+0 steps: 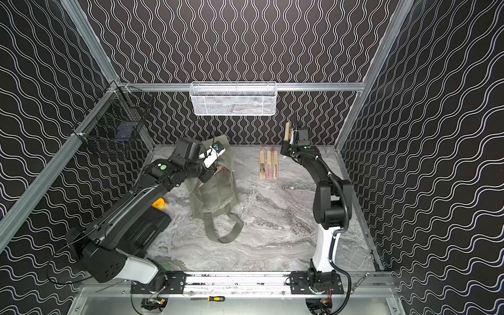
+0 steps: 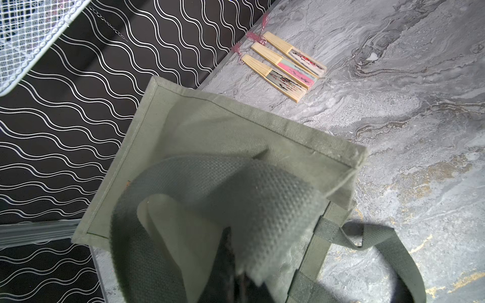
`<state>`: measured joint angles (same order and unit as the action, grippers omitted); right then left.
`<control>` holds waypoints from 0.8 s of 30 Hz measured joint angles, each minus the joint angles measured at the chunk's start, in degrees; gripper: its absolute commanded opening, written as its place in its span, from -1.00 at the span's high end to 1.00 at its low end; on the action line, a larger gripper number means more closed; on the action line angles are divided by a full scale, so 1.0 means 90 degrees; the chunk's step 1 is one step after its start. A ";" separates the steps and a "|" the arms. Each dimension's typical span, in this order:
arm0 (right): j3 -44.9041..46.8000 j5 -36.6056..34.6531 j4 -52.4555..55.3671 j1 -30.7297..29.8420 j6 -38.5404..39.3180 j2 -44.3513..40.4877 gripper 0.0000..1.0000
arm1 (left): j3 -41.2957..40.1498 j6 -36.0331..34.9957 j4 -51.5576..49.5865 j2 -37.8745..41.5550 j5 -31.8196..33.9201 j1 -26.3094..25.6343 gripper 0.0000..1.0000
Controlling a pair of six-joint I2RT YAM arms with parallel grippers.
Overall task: Take out the folding fans from the tote bags
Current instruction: Place the folding fan at the center of the board.
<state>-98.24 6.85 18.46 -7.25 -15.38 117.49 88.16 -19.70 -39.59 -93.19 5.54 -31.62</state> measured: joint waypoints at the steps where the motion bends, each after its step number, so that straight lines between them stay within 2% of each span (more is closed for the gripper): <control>1: 0.0044 0.0112 0.0010 0.0015 0.0053 0.0121 0.90 | 0.0000 0.0000 0.0000 0.0000 0.0000 0.0000 1.00; 9: 0.0080 0.0342 0.0066 0.0197 0.0172 0.0969 0.90 | 0.0000 0.0000 0.0002 0.0000 0.0005 -0.0005 1.00; 18: 0.0202 0.0665 0.0017 0.0223 0.0211 0.1409 0.90 | 0.0000 0.0000 0.0000 0.0000 0.0005 -0.0022 1.00; 24: -0.0119 0.0867 -0.0051 0.0228 0.0214 0.1700 0.84 | -0.0002 0.0000 -0.0002 0.0000 0.0015 -0.0032 1.00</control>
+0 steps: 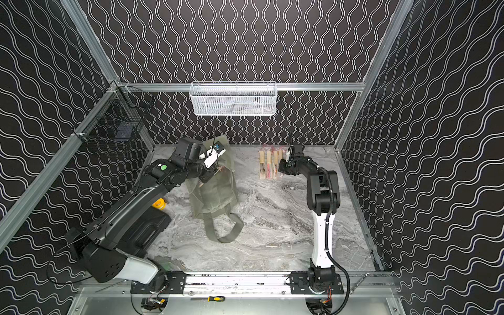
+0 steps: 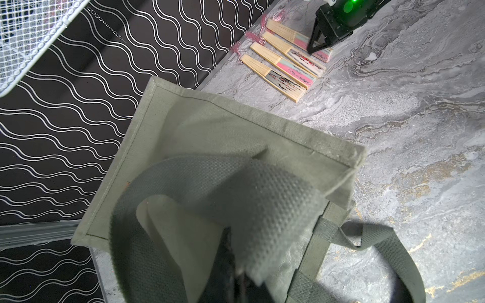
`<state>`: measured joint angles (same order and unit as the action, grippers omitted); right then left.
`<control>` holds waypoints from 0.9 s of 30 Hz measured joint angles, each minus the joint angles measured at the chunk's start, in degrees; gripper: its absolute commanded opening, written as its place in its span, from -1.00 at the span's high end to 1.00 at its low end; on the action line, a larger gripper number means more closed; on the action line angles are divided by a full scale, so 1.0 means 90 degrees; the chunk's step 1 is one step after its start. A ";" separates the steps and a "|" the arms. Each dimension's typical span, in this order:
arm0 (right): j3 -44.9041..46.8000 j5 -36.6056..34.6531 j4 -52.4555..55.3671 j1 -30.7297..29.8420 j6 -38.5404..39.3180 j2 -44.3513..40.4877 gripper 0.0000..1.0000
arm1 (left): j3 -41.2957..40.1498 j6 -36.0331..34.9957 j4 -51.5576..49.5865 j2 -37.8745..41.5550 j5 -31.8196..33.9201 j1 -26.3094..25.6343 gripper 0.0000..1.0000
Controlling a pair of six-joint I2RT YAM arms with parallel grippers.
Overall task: Take out the folding fans from the tote bags
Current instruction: Place the folding fan at the center of the board.
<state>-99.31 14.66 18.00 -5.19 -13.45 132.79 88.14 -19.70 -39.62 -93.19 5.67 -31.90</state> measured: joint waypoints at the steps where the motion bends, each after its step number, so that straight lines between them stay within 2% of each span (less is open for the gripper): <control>1: -0.0032 0.0041 -0.0005 0.0005 0.0002 0.0027 0.81 | 0.0000 0.0000 0.0000 0.0000 0.0007 0.0000 1.00; 7: -0.0136 0.0134 -0.0044 0.0010 0.0012 0.0095 0.45 | 0.0000 0.0000 0.0002 0.0000 0.0010 0.0000 1.00; 15: 0.0034 -0.0231 0.0248 0.0032 0.0044 -0.0289 0.18 | -0.0002 0.0000 0.0002 0.0000 0.0010 0.0000 1.00; 21: 0.0204 -0.0525 0.0335 0.0034 -0.0124 -0.0852 0.08 | -0.0002 0.0000 0.0002 0.0000 0.0007 0.0000 1.00; 27: 0.1508 -0.0384 -0.0066 0.0000 -0.0668 -0.2191 0.08 | -0.0002 0.0000 0.0000 0.0000 0.0010 0.0000 1.00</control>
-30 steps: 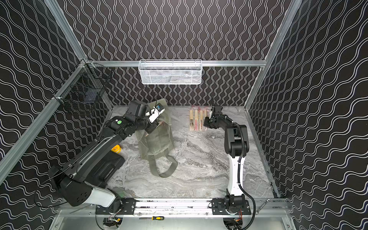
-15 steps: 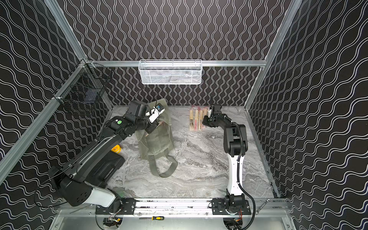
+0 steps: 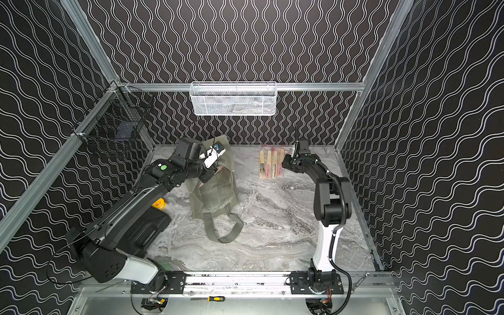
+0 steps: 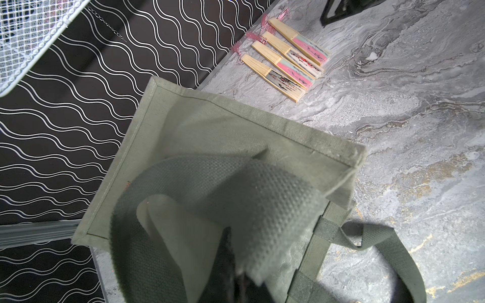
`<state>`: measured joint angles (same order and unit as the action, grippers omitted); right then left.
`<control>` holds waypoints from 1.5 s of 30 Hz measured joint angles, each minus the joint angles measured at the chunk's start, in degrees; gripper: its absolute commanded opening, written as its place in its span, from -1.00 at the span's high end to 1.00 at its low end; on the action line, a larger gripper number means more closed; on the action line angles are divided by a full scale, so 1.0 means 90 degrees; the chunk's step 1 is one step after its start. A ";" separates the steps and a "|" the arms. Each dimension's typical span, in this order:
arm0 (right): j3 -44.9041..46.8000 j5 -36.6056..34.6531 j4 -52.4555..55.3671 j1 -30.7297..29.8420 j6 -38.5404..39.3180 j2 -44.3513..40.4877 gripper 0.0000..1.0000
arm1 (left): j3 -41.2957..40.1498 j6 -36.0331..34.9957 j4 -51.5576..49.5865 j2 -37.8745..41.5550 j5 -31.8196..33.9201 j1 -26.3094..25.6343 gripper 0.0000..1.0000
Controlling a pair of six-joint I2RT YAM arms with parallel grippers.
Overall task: Take out the folding fans from the tote bags
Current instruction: Place the folding fan at the center of the board, then adjust the folding fan in the canvas bag.
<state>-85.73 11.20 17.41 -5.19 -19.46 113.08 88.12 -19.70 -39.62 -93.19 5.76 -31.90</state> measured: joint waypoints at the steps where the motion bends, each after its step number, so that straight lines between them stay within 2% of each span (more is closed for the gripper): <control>1: 0.0274 0.0056 -0.0172 -0.0015 -0.0129 -0.0270 0.08 | 0.0000 0.0000 0.0000 0.0000 0.0000 0.0000 1.00; 9: 0.2237 0.0408 -0.1341 -0.0386 -0.1095 -0.2030 0.10 | 0.0000 0.0000 0.0000 -0.0002 0.0000 -0.0005 1.00; 26: 0.4425 0.0002 -0.2412 -0.2208 -0.1872 -0.4260 0.04 | -0.0007 0.0000 0.0002 0.0000 0.0005 -0.0012 1.00; 39: 0.5297 -0.0029 -0.3587 -0.3492 -0.2822 -0.4896 0.07 | -0.0102 -0.0022 0.0017 0.0080 0.0143 -0.0095 1.00; 45: 0.5275 -0.0362 -0.3963 -0.4588 -0.3123 -0.4741 0.09 | -0.0100 -0.0022 0.0015 0.0107 0.0165 -0.0095 1.00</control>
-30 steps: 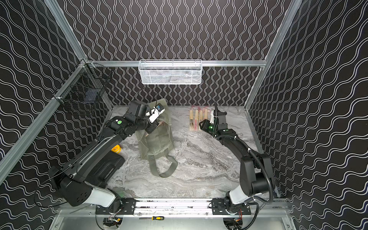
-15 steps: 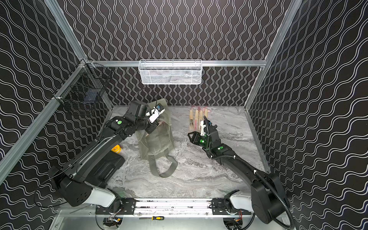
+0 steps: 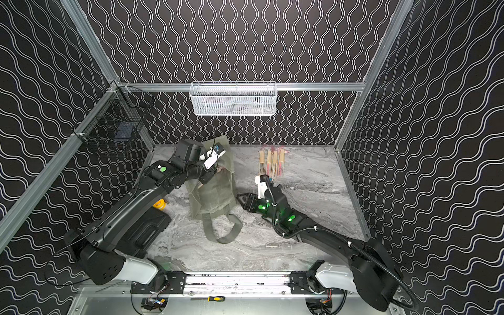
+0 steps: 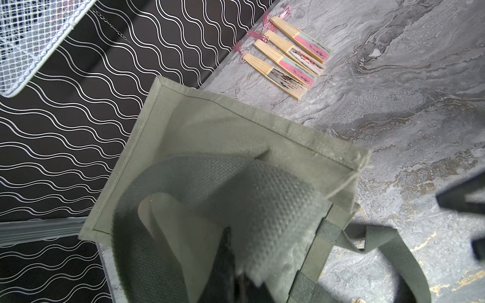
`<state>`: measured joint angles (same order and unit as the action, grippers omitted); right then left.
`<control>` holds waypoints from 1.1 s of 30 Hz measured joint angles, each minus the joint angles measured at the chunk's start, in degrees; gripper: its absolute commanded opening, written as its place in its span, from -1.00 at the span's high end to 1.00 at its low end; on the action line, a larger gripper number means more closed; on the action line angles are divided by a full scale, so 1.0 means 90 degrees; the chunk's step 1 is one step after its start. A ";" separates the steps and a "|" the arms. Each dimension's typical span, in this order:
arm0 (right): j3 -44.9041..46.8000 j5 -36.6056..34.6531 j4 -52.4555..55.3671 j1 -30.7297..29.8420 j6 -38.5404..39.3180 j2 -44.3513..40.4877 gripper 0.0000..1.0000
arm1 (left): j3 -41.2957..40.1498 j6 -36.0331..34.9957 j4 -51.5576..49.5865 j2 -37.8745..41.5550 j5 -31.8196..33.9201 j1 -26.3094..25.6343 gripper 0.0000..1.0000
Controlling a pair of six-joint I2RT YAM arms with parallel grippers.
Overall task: Take out the folding fans from the tote bags
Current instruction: Adjust the folding fan in the canvas bag.
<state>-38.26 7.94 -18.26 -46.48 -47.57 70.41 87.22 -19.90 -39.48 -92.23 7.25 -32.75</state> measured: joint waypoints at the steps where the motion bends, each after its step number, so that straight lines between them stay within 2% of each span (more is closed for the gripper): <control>1: -0.0024 -0.0165 -0.0039 -0.0233 -0.0015 0.0068 0.09 | 0.0005 0.0000 -0.0005 -0.0005 0.0000 -0.0002 1.00; 8: -0.0469 -0.1394 -0.0192 -0.1433 -0.0041 0.0925 0.09 | 0.0010 0.0000 -0.0002 -0.0015 0.0000 -0.0007 1.00; 11: -0.0714 -0.1848 -0.0304 -0.1753 0.0029 0.1489 0.08 | 0.0012 0.0000 -0.0002 -0.0015 0.0000 -0.0012 1.00; 18: -0.1309 -0.2725 -0.0699 -0.1870 0.0073 0.3021 0.06 | 0.0012 0.0000 -0.0002 -0.0022 0.0000 -0.0012 1.00; 25: -0.1741 -0.3609 -0.1576 -0.1880 0.0335 0.4289 -0.03 | 0.0012 0.0000 -0.0005 -0.0019 0.0000 -0.0015 1.00; 33: -0.2905 -0.3927 -0.2013 -0.1817 0.0551 0.5445 -0.09 | 0.0012 0.0000 -0.0007 -0.0019 0.0000 -0.0017 1.00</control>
<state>-64.40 -27.40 -36.38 -62.83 -42.61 119.42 87.33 -19.90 -39.55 -92.40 7.25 -32.91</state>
